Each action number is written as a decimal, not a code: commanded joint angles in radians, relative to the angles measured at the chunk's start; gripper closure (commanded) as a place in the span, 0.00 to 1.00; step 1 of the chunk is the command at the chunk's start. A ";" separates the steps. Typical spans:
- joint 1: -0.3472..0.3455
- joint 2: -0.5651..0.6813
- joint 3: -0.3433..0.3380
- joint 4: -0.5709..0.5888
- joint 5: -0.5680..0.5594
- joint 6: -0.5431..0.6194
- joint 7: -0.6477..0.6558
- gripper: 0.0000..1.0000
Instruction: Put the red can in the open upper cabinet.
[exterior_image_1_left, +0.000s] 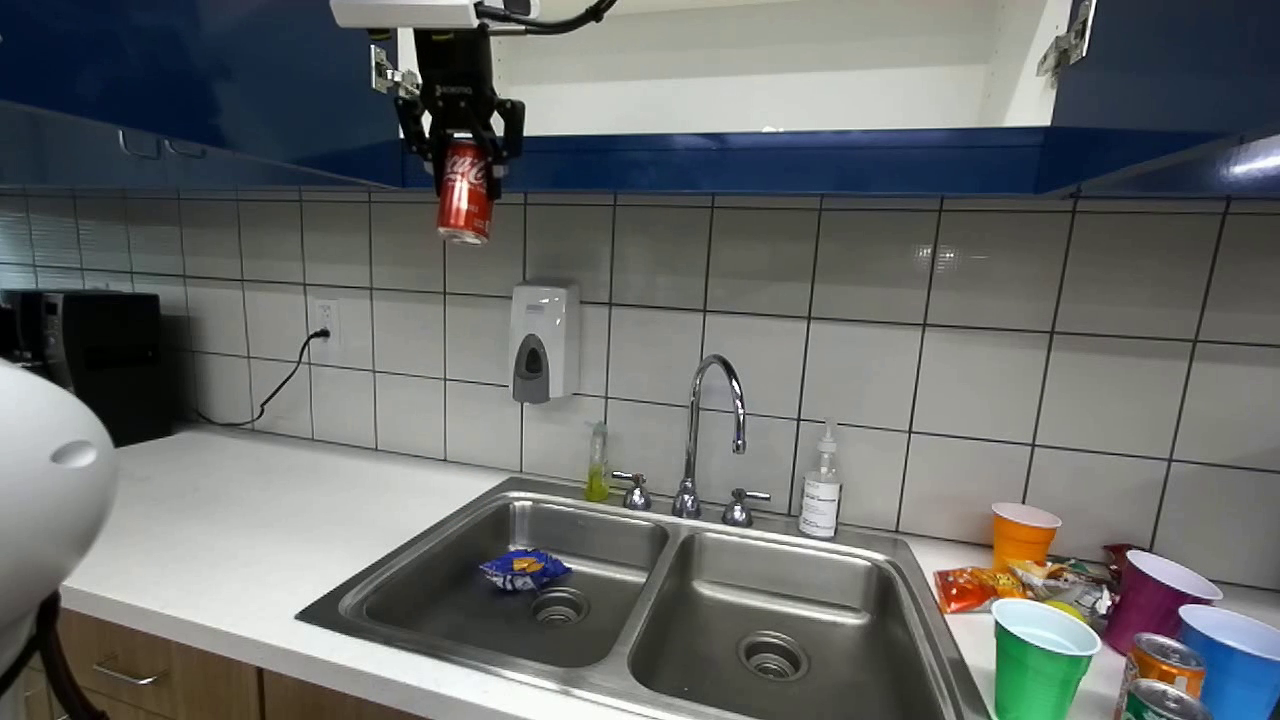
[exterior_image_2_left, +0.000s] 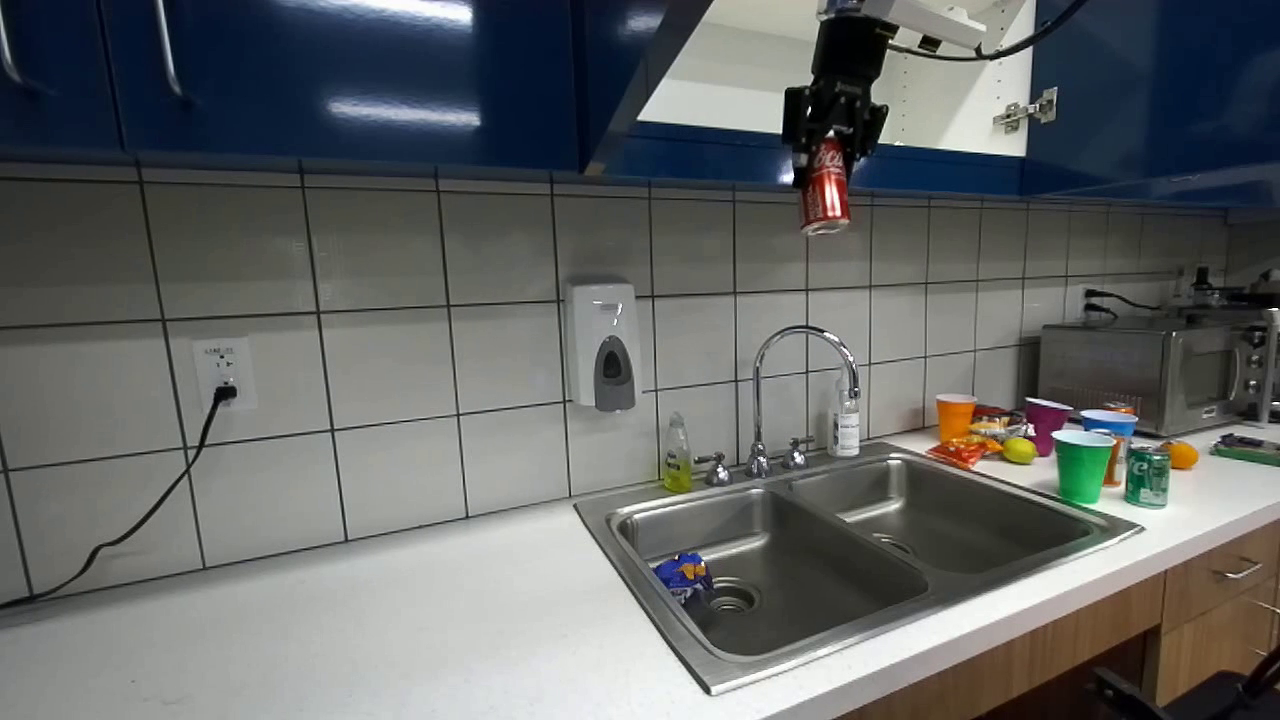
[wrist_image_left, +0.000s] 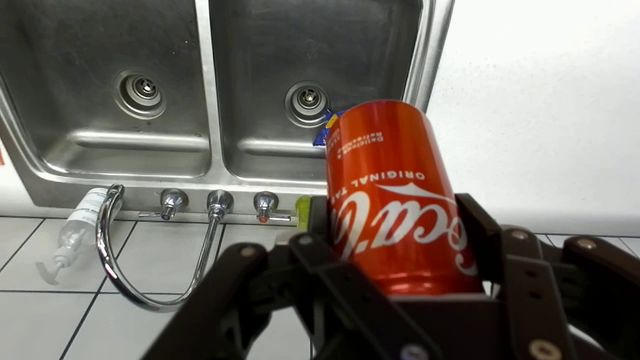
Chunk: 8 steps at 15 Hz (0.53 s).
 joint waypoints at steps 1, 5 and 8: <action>-0.005 0.029 0.000 0.091 -0.023 -0.050 0.004 0.62; -0.007 0.053 -0.006 0.143 -0.024 -0.065 0.001 0.62; -0.009 0.078 -0.014 0.188 -0.026 -0.080 -0.004 0.62</action>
